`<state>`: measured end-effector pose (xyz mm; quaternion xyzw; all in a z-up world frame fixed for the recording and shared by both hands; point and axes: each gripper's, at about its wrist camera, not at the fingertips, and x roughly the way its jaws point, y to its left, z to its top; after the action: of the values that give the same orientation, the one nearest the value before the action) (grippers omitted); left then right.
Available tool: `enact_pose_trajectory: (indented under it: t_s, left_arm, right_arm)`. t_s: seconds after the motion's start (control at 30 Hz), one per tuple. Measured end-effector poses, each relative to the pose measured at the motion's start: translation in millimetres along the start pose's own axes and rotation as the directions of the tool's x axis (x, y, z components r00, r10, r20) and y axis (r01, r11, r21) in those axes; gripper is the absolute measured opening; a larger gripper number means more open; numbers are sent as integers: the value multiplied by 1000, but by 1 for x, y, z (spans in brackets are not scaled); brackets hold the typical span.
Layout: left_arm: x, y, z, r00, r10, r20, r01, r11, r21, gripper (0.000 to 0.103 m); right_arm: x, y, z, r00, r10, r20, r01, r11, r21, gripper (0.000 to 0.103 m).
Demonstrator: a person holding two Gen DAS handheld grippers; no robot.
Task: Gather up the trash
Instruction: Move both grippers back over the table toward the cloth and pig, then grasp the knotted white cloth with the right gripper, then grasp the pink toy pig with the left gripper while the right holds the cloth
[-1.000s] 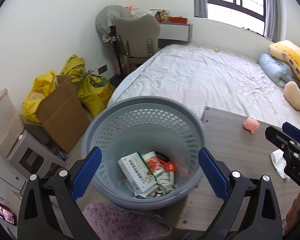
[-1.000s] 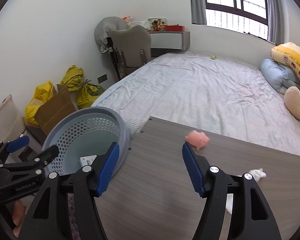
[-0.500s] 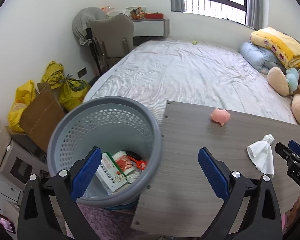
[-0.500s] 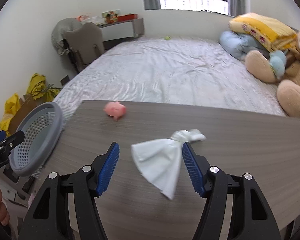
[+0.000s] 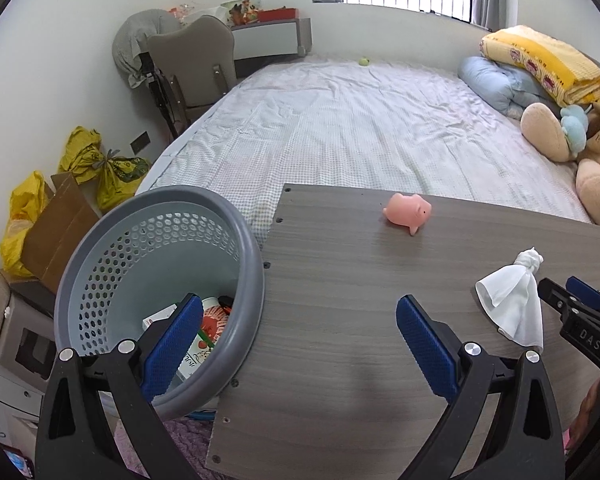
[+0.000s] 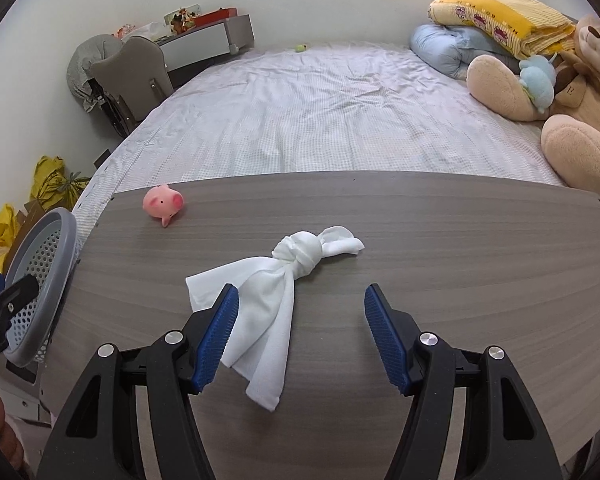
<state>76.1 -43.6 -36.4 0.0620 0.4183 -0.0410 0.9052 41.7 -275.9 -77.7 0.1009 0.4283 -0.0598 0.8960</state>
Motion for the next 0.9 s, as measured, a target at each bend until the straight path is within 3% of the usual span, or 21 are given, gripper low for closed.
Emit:
enact_pose_trajectory:
  t_s: [0.4,0.47,0.53,0.57,0.9]
  left_arm:
    - [21,-4,-1,999,-10,-44,10,1000,-3,95]
    - [23,-4,0,999,-10,-47,10,1000,-3,95]
    - [24,-4,0,999,-11,-49,11,1000,-4,95]
    - [26,-4,0,999,-13,-50,13,1000,-5,95]
    - [38,-21,13,998,-49,-47,50,999,5,95]
  right_arm:
    - [43,-2,19,998,-53,-39,56,996,74,62]
    - [46,-1,19,998,-50,-44,53,996,68,48]
    - [48,0,19,998,-49,-43,52,997,57,40]
    - [48,2,19,998,-40,-45,42,998,48,30]
    - [26,-5,23,997,73,21,-74,997,39,28]
